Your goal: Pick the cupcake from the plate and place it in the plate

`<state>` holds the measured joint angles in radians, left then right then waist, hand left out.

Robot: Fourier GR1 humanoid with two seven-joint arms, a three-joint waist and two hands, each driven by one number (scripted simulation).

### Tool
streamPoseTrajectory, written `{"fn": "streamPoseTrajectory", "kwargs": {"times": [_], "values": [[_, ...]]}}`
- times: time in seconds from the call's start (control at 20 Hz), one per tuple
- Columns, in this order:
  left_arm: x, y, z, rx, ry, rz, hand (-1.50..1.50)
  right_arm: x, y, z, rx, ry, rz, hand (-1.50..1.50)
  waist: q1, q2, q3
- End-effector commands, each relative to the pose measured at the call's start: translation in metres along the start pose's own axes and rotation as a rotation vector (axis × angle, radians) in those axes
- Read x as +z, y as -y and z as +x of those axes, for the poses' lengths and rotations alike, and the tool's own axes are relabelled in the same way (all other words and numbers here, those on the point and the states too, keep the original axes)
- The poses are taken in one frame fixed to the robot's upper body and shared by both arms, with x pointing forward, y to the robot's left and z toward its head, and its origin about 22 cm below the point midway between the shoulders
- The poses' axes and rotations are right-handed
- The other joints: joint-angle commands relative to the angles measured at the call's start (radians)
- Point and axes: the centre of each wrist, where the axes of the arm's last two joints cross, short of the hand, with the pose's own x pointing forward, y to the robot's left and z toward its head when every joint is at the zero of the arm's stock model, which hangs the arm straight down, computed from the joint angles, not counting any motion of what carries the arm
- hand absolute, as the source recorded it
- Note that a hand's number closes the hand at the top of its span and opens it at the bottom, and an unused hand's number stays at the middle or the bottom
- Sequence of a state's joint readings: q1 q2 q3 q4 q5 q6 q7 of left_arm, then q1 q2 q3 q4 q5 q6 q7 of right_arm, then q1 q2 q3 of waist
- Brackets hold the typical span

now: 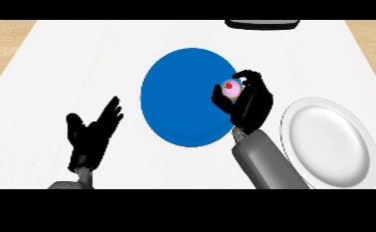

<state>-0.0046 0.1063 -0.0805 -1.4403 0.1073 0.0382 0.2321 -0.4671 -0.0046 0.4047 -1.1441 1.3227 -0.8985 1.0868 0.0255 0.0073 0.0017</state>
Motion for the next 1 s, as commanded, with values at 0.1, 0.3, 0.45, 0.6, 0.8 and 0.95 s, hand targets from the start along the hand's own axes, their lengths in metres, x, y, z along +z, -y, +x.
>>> {"fn": "streamPoseTrajectory", "kwargs": {"times": [0.1,0.3,0.45,0.6,0.8,0.95], "values": [[-0.001,0.007,-0.007,0.005,-0.010,-0.002,0.00,-0.023,-0.017,-0.006,0.012,-0.099,0.210,-1.50,0.001,0.002,0.000],[0.008,0.009,-0.005,0.002,-0.016,0.006,0.00,-0.035,-0.020,-0.025,-0.128,-0.046,0.171,-1.50,0.009,0.004,0.001],[0.015,0.005,-0.007,-0.005,-0.022,-0.014,0.00,-0.020,-0.024,-0.016,-0.243,0.006,0.117,-1.50,0.014,0.003,0.002],[0.003,0.005,0.001,0.013,-0.015,-0.009,0.00,-0.032,-0.012,-0.005,-0.371,0.012,0.039,-1.50,-0.002,0.002,0.001],[0.011,0.004,-0.010,0.009,-0.027,0.033,0.00,-0.023,0.012,-0.038,-0.460,-0.043,0.033,-1.50,-0.020,-0.005,0.000],[0.014,0.004,-0.010,-0.001,-0.019,0.038,0.00,-0.018,0.028,-0.058,-0.506,-0.071,0.076,-1.50,-0.024,-0.007,0.000]]}}
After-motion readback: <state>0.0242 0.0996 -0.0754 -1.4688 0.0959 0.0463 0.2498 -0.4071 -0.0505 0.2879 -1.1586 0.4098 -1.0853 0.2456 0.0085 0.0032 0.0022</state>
